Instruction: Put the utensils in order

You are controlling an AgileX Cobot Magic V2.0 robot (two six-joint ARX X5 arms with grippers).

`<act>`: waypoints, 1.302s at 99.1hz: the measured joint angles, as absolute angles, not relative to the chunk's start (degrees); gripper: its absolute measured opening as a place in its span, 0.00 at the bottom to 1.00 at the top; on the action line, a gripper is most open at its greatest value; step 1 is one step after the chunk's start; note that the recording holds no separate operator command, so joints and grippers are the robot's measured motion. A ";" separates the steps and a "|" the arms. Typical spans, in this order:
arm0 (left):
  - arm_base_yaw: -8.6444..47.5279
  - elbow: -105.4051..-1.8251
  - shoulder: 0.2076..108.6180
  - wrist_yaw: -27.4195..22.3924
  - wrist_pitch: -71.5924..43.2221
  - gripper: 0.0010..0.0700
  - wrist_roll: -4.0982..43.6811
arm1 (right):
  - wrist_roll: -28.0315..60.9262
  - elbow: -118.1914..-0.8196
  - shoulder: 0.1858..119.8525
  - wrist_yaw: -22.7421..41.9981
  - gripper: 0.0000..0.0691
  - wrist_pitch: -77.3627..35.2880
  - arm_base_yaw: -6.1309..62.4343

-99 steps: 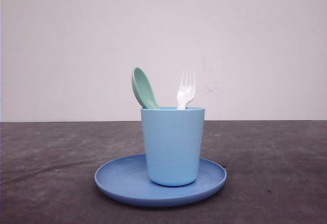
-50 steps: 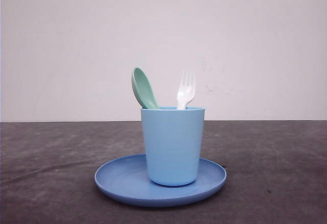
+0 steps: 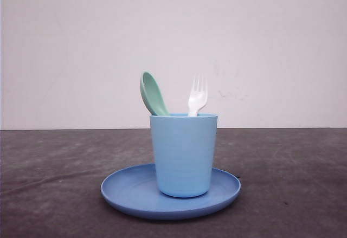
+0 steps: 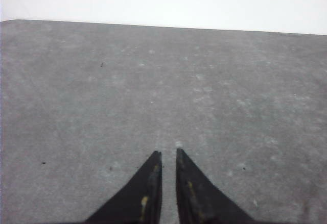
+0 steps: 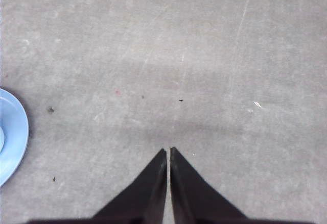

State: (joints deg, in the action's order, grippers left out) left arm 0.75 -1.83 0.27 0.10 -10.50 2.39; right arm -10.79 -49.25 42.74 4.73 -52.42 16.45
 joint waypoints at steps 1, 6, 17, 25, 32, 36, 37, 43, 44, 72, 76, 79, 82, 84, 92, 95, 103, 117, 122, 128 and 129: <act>0.75 -1.83 0.27 0.10 -10.52 0.02 2.39 | -10.81 -49.25 42.74 4.73 0.01 -52.42 16.45; 0.75 -1.83 0.27 0.08 -10.52 0.02 2.39 | -10.81 -49.25 42.74 4.73 0.01 -52.40 16.45; 0.75 -1.83 0.27 0.10 -10.52 0.02 2.39 | -10.76 -49.23 42.39 4.82 0.01 -52.05 16.43; 0.75 -1.83 0.27 0.10 -10.52 0.02 2.42 | -9.37 -49.12 40.27 6.76 0.01 -51.70 15.57; 0.75 -1.83 0.27 0.08 -10.52 0.02 2.42 | -7.77 -47.97 37.01 7.25 0.01 -49.43 14.04; 0.75 -1.83 0.27 0.10 -10.52 0.02 2.42 | -7.05 -46.63 34.87 7.09 0.01 -47.44 12.93; 0.75 -1.83 0.27 0.08 -10.52 0.02 2.42 | -6.83 -46.26 34.33 7.03 0.01 -46.92 12.67; 0.75 -1.83 0.27 0.10 -10.52 0.02 2.42 | -5.67 -43.48 30.89 5.56 0.01 -43.35 11.07; 0.75 -1.83 0.27 0.10 -10.52 0.02 2.42 | -5.52 -42.92 30.28 5.23 0.01 -42.61 10.81; 0.75 -1.83 0.27 0.10 -10.52 0.02 2.44 | -1.45 -21.63 13.10 1.02 0.01 -22.35 6.44; 0.75 -1.83 0.27 0.10 -10.52 0.02 2.44 | -1.30 -18.65 11.22 0.64 0.01 -20.08 6.20; 0.75 -1.83 0.27 0.10 -10.50 0.02 2.44 | -1.28 -16.56 9.98 0.08 0.01 -18.59 6.00; 0.75 -1.83 0.27 0.10 -10.52 0.02 2.44 | -1.26 -14.57 8.82 -0.36 0.01 -17.28 5.87; 0.75 -1.83 0.27 0.10 -10.52 0.02 2.44 | -1.26 -13.34 8.05 -0.62 0.01 -16.58 5.82; 0.75 -1.83 0.27 0.10 -10.52 0.02 2.44 | -1.26 -9.21 5.50 -1.58 0.01 -14.24 5.65; 0.75 -1.83 0.27 0.10 -10.50 0.02 2.44 | -1.23 -8.03 4.64 -1.76 0.01 -13.45 5.65; 0.75 -1.83 0.27 0.10 -10.50 0.02 2.44 | -1.23 -6.13 2.79 -1.80 0.01 -13.06 5.65; 0.75 -1.83 0.27 0.10 -10.50 0.02 2.48 | -1.23 -4.62 0.23 -1.76 0.01 -12.58 5.65; 0.75 -1.83 0.27 0.10 -10.52 0.02 2.50 | -1.23 -4.49 0.21 -1.76 0.01 -12.51 5.61; 0.75 -1.83 0.27 0.08 -10.52 0.02 2.52 | -1.23 -4.16 0.21 -1.74 0.01 -12.36 5.61; 0.75 -1.83 0.27 0.08 -10.52 0.02 2.52 | -1.23 -4.12 0.21 -1.76 0.01 -12.32 5.58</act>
State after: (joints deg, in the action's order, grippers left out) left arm 0.75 -1.83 0.27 0.08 -10.52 2.52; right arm -1.23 -4.12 0.21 -1.76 -12.32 5.58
